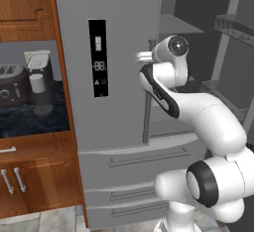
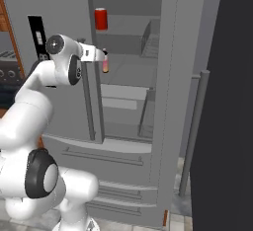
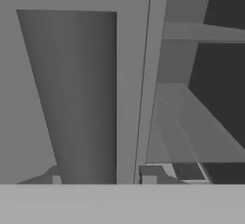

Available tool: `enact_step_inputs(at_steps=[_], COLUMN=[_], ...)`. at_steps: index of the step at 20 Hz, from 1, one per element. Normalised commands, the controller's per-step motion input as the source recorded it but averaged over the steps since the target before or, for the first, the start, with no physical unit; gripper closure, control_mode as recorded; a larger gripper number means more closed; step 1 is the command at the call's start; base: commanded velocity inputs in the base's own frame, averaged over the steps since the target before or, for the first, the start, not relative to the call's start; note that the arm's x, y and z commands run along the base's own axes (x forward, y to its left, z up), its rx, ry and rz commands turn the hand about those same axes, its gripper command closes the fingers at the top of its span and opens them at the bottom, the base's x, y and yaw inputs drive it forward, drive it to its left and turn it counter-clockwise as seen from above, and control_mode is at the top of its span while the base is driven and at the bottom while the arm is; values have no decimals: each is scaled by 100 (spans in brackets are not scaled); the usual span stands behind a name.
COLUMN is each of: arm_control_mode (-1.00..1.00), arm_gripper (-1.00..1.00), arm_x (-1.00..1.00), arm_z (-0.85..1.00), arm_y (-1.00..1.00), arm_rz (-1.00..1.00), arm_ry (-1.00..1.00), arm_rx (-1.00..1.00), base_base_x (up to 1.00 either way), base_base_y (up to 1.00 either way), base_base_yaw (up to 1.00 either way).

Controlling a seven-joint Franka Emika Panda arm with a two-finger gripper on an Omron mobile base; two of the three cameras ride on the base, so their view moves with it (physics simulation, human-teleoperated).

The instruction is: Open the fridge, grab two sodas, and place both sodas inside the bowl with ice on the dining counter.

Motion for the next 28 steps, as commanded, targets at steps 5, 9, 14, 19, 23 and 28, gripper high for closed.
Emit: enact_step_inputs(at_steps=[5, 9, 14, 19, 23, 28], arm_control_mode=[-100, -100, -100, -100, -100, -100], arm_gripper=[100, 100, 100, 100, 100, 100], arm_x=[-8, -38, -59, -79, -99, -100], arm_z=[0, 0, 0, 0, 0, 0], arm_y=[44, 66, 70, 59, 61, 68], arm_rz=[4, 5, 6, 8, 8, 8], arm_ry=[0, -1, 0, 0, 0, 0], arm_rx=[0, 0, 0, 0, -1, -2], base_base_x=[0, 0, 0, 0, 0, 0], base_base_y=[0, 0, 0, 0, 0, 0], base_base_yaw=[0, 0, 0, 0, 0, 0])
